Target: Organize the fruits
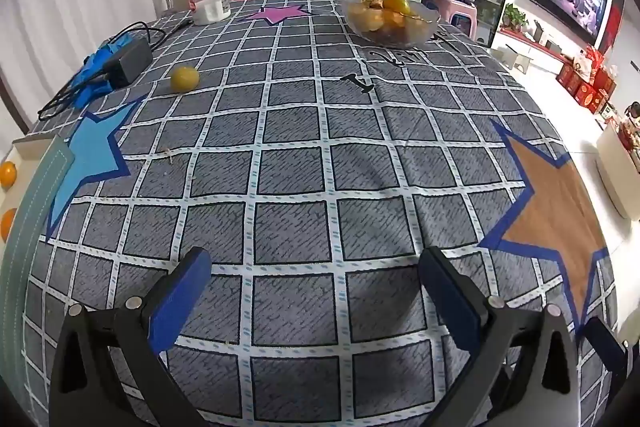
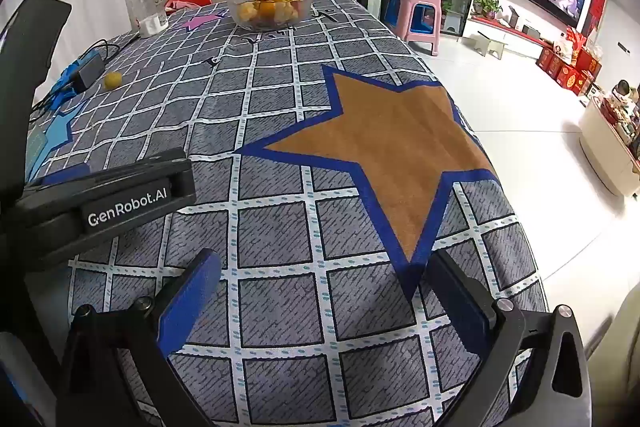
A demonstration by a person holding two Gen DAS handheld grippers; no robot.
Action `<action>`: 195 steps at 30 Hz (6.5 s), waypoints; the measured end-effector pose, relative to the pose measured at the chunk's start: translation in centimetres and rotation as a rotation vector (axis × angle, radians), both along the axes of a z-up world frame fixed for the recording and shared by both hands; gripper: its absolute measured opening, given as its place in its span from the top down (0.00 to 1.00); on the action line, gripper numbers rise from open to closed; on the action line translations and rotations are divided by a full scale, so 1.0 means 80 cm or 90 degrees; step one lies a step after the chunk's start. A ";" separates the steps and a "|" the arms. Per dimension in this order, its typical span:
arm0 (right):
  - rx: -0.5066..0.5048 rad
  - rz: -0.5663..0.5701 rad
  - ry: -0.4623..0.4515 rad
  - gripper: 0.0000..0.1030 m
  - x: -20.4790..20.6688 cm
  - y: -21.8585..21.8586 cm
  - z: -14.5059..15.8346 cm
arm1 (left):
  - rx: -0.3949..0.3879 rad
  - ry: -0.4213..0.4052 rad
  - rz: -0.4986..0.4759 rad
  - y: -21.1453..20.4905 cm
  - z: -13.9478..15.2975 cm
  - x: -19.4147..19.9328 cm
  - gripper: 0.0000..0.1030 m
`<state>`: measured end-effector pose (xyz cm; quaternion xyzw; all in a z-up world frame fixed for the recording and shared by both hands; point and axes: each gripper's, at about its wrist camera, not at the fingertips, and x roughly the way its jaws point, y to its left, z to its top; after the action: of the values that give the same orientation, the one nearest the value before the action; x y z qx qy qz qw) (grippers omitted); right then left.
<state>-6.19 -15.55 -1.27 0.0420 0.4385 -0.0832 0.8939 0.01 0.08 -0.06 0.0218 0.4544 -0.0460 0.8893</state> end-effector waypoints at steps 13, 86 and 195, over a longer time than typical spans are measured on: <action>-0.004 0.000 0.006 0.00 0.000 0.000 0.000 | 0.000 0.005 0.003 0.001 0.000 0.000 0.00; -0.005 -0.001 0.007 0.00 0.000 0.000 0.000 | 0.001 0.005 0.003 0.001 0.000 0.000 0.00; 0.171 0.115 -0.025 0.72 0.004 0.031 0.026 | -0.071 -0.064 -0.053 0.211 0.037 -0.135 0.60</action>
<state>-5.86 -13.06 0.82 0.1234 0.4298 0.0577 0.8926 -10.76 16.96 2.93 -0.0068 0.4046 -0.1072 0.9082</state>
